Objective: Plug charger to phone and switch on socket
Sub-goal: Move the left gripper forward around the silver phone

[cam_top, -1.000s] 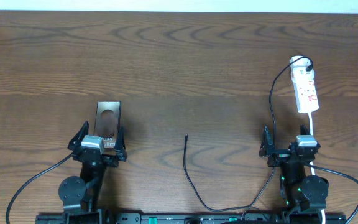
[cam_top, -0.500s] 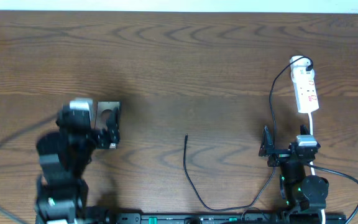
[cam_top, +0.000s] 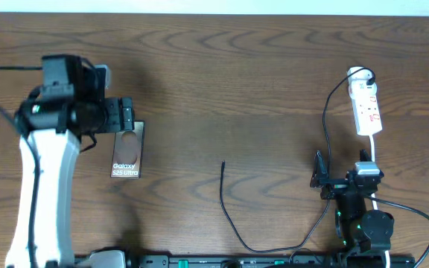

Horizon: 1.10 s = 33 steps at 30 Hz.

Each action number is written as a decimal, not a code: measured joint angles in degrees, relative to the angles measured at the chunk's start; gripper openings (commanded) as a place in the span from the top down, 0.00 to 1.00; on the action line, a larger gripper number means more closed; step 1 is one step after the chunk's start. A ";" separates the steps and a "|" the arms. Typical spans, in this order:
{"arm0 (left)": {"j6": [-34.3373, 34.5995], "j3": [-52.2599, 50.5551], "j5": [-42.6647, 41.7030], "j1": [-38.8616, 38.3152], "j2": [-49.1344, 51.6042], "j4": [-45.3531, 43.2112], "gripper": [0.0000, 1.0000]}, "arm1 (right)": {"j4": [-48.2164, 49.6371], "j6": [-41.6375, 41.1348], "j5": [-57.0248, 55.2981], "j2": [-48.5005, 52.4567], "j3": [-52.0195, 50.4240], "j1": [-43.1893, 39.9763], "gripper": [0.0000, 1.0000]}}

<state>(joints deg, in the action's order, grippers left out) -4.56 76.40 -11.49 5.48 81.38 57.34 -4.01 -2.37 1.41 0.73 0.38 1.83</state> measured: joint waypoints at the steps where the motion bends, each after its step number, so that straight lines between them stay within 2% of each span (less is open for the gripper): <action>1: 0.00 0.02 0.24 0.00 1.57 0.46 0.08 | 0.00 0.00 0.00 0.00 0.00 0.00 0.01; 4: 0.00 0.02 0.57 0.00 5.44 0.76 0.09 | 0.00 0.00 0.00 0.00 0.00 0.00 0.01; 5: 0.02 0.02 0.76 0.00 6.51 0.79 0.58 | 0.00 0.00 0.00 0.00 0.00 0.00 0.01; 6: 0.17 0.02 0.92 0.00 7.52 0.83 0.80 | 0.00 0.00 0.00 0.00 0.00 0.00 0.01; 7: 0.02 0.02 0.94 0.00 8.26 0.83 0.81 | 0.00 0.00 0.00 0.00 0.00 0.00 0.01; 8: 0.00 0.02 0.96 0.00 8.90 0.81 0.76 | 0.00 0.00 0.00 0.00 0.00 0.00 0.01; 9: 0.00 0.02 0.96 0.00 9.40 0.83 0.26 | 0.00 0.00 0.00 0.00 0.00 0.00 0.01; 10: 0.00 0.02 0.96 0.00 9.70 0.83 0.02 | 0.00 0.00 0.00 0.00 -0.02 0.00 0.01; 24: -0.17 -0.17 1.16 0.00 10.03 0.68 0.02 | 0.00 0.00 0.00 0.00 0.00 0.00 0.01; 33: -0.24 -7.17 1.46 0.00 10.03 -4.04 0.02 | 0.00 0.00 0.00 0.00 0.00 0.00 0.01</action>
<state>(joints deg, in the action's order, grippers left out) -4.80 69.23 -10.02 5.48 91.42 53.30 -4.01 -2.37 1.41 0.73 0.38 1.83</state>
